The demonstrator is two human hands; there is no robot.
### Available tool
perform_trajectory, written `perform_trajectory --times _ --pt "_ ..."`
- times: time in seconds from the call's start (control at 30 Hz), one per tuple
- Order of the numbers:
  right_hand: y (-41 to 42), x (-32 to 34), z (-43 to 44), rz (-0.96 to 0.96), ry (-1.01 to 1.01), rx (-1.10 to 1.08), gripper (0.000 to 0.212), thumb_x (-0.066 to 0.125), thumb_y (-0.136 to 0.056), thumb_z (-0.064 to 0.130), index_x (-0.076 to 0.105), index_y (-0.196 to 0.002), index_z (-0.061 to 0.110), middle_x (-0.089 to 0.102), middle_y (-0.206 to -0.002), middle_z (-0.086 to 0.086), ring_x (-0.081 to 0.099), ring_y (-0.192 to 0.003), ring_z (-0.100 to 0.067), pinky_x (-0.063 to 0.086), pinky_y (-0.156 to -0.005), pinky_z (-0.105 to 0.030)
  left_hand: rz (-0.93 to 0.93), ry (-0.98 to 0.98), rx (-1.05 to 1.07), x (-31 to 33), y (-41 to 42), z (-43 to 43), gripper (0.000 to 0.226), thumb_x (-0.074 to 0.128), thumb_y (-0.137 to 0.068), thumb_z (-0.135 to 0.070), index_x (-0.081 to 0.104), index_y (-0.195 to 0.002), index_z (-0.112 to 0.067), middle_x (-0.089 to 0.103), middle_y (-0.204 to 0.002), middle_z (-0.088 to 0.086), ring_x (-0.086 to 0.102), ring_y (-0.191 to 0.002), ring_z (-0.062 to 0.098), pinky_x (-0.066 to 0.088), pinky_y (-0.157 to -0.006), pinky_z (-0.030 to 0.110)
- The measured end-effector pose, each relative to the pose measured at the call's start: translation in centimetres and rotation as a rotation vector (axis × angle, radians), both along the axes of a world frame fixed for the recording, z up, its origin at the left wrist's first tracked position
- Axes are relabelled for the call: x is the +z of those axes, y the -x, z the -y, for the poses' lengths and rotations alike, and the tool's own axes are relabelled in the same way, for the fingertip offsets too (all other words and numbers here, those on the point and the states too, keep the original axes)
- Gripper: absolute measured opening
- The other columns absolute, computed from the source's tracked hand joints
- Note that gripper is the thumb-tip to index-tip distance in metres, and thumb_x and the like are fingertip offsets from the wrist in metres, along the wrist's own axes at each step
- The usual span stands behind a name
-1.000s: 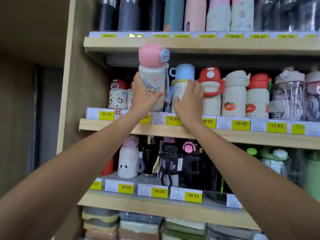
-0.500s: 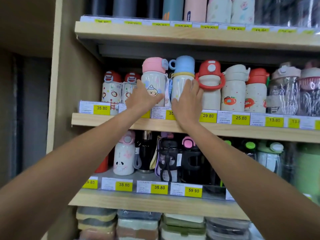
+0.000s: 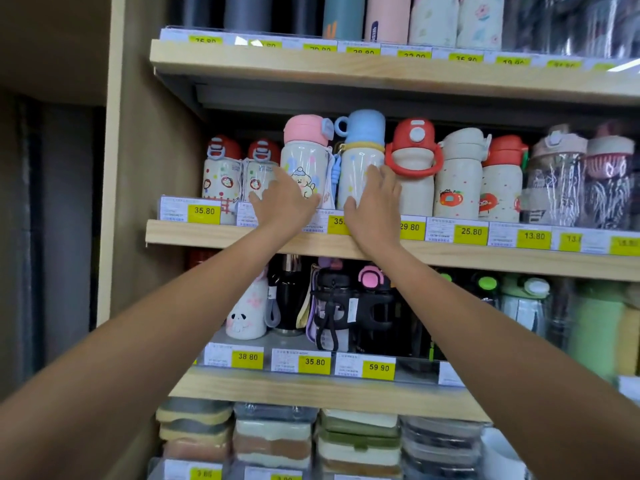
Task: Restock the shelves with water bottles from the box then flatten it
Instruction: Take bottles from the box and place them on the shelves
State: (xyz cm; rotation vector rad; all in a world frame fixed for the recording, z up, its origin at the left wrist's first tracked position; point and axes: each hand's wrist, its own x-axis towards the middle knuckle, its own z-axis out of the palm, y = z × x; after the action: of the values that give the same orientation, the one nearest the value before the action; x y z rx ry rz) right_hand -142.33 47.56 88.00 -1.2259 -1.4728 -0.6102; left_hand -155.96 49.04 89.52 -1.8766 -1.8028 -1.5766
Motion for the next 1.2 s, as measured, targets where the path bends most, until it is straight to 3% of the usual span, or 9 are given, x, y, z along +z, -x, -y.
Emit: perform_trajectory --times 0.1,0.23,0.53,0.7,0.8,0.9,0.97,1.03,1.2 --pt "-0.9 -0.6 1.1 0.060 0.056 0.082 0.050 0.051 -0.086 0.009 0.039 -0.134 0.002 0.033 -0.143 -0.017 0.031 -0.128 -0.033 0.032 -0.105 -0.039 0.075 -0.016 0.000 -0.9 -0.9 1.6 0.074 0.056 -0.086 -0.026 0.018 -0.146 -0.004 0.034 -0.147 0.015 0.032 -0.136 0.032 0.009 -0.117 0.047" --pt "-3.5 -2.1 3.7 0.106 0.162 0.192 0.048 0.050 -0.088 0.008 0.041 -0.135 0.004 0.042 -0.138 -0.013 0.034 -0.128 -0.029 0.036 -0.098 -0.037 0.119 -0.001 -0.121 -3.0 -3.9 4.3 0.083 0.056 -0.084 -0.014 0.004 -0.148 -0.002 0.003 -0.157 0.015 0.004 -0.146 0.029 0.009 -0.119 0.037" --pt "-16.4 -8.3 11.2 -0.009 0.181 0.277 0.039 0.053 -0.085 0.004 0.055 -0.124 0.001 0.058 -0.122 -0.017 0.053 -0.114 -0.031 0.041 -0.101 -0.036 0.232 -0.012 -0.425 -9.0 -17.0 12.0 0.061 0.057 -0.086 -0.010 0.031 -0.140 -0.001 0.032 -0.145 0.014 0.031 -0.136 0.025 0.024 -0.110 0.027" --pt "-26.6 -13.3 16.8 -0.148 0.325 0.223 0.030 0.051 -0.086 0.002 0.058 -0.115 0.001 0.064 -0.105 -0.014 0.058 -0.093 -0.025 0.041 -0.084 -0.027 0.336 0.185 -0.629 -13.5 -26.4 16.1 0.049 0.058 -0.087 -0.009 0.042 -0.133 -0.002 0.048 -0.135 0.015 0.049 -0.120 0.023 0.037 -0.098 0.026" --pt "-33.5 -16.8 20.4 -0.253 0.399 0.163 0.030 0.049 -0.085 -0.001 0.058 -0.114 0.000 0.066 -0.099 -0.018 0.061 -0.093 -0.031 0.047 -0.086 -0.037 0.306 0.291 -0.703 -17.1 -33.0 18.3 0.032 0.062 -0.082 -0.017 0.054 -0.113 -0.013 0.054 -0.118 0.011 0.051 -0.105 0.018 0.036 -0.085 0.023" --pt "-40.4 -20.8 23.3 -0.351 0.460 0.083 0.029 0.049 -0.084 0.000 0.060 -0.111 0.001 0.063 -0.087 -0.013 0.059 -0.081 -0.029 0.051 -0.080 -0.044 0.330 0.392 -0.785 -21.0 -39.6 20.9 0.042 0.060 -0.089 -0.011 0.048 -0.129 -0.004 0.051 -0.125 0.005 0.049 -0.115 0.016 0.036 -0.086 0.019" --pt "-44.4 -23.0 25.1 -0.391 0.480 0.020 0.027 0.049 -0.086 0.002 0.061 -0.111 0.002 0.058 -0.082 -0.009 0.056 -0.075 -0.027 0.050 -0.072 -0.037 0.306 0.425 -0.864 -23.0 -43.7 22.1 0.024 0.062 -0.084 -0.015 0.058 -0.107 -0.011 0.054 -0.103 0.002 0.051 -0.094 0.014 0.036 -0.073 0.019" --pt "-48.3 -25.4 27.2 -0.403 0.521 -0.047 0.027 0.049 -0.089 0.006 0.062 -0.112 0.004 0.056 -0.084 -0.005 0.054 -0.077 -0.022 0.044 -0.073 -0.031 0.292 0.484 -0.923 -25.0 -47.6 23.7 0.013 0.063 -0.074 -0.020 0.052 -0.081 -0.021 0.053 -0.082 -0.003 0.048 -0.075 0.009 0.037 -0.059 0.017" --pt "-58.1 -31.3 31.5 -0.510 0.640 -0.136 0.027 0.047 -0.092 0.009 0.059 -0.116 0.002 0.062 -0.098 -0.013 0.056 -0.081 -0.023 0.042 -0.066 -0.026 0.240 0.691 -1.001 -31.6 -58.1 24.7 0.047 0.059 -0.089 -0.014 0.044 -0.133 -0.005 0.054 -0.117 0.004 0.049 -0.097 0.012 0.037 -0.061 0.006"
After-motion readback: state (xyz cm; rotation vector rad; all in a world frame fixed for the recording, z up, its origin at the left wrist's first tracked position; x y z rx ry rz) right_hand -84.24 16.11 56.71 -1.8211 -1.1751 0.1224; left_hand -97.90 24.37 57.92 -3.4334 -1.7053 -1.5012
